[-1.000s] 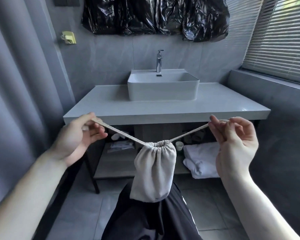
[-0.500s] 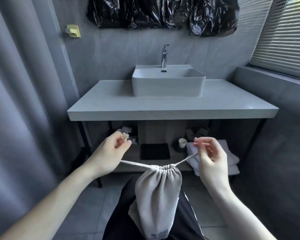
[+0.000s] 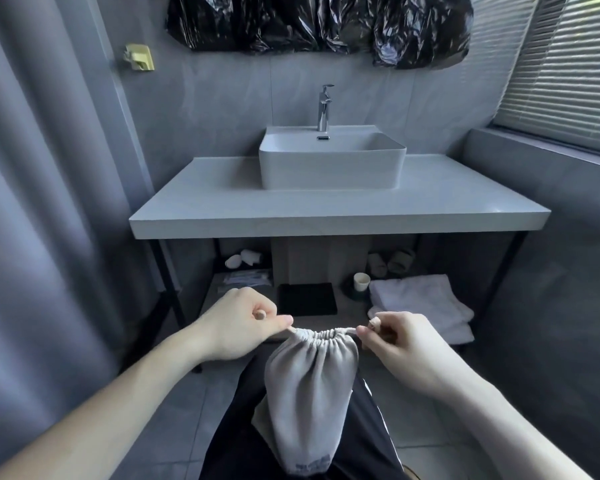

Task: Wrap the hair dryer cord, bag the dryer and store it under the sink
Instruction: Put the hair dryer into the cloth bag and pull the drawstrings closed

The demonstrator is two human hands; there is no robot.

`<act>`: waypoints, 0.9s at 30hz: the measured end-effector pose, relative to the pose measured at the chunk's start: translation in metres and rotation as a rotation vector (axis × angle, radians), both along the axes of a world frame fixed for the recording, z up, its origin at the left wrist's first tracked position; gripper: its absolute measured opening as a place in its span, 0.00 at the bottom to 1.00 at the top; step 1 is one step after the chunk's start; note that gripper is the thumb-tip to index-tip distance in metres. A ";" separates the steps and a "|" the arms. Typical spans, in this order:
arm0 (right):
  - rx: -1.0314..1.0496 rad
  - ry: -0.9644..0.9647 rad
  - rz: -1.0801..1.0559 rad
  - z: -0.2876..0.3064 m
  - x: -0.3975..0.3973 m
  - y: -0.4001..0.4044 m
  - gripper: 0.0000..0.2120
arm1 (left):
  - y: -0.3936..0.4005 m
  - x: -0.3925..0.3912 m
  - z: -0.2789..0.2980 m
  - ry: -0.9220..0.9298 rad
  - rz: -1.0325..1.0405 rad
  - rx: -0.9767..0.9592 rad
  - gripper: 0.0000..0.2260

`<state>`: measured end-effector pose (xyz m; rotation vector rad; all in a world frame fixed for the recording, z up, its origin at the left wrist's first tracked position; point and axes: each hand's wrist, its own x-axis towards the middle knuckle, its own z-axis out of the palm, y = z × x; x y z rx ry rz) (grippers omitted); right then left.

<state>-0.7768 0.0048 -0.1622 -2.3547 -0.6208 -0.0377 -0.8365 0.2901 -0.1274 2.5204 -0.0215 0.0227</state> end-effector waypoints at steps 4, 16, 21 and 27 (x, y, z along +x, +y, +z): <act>0.127 0.050 0.044 0.007 0.000 -0.008 0.20 | 0.001 0.001 0.006 0.014 0.015 -0.107 0.28; 0.406 0.084 -0.009 0.022 0.006 -0.012 0.21 | 0.012 0.000 0.028 -0.105 0.027 -0.255 0.29; 0.434 0.091 0.033 0.022 0.005 -0.012 0.20 | 0.012 -0.002 0.031 -0.125 0.038 -0.266 0.29; 0.378 0.127 0.048 0.018 0.010 -0.002 0.19 | 0.005 -0.001 0.031 -0.129 0.049 -0.305 0.27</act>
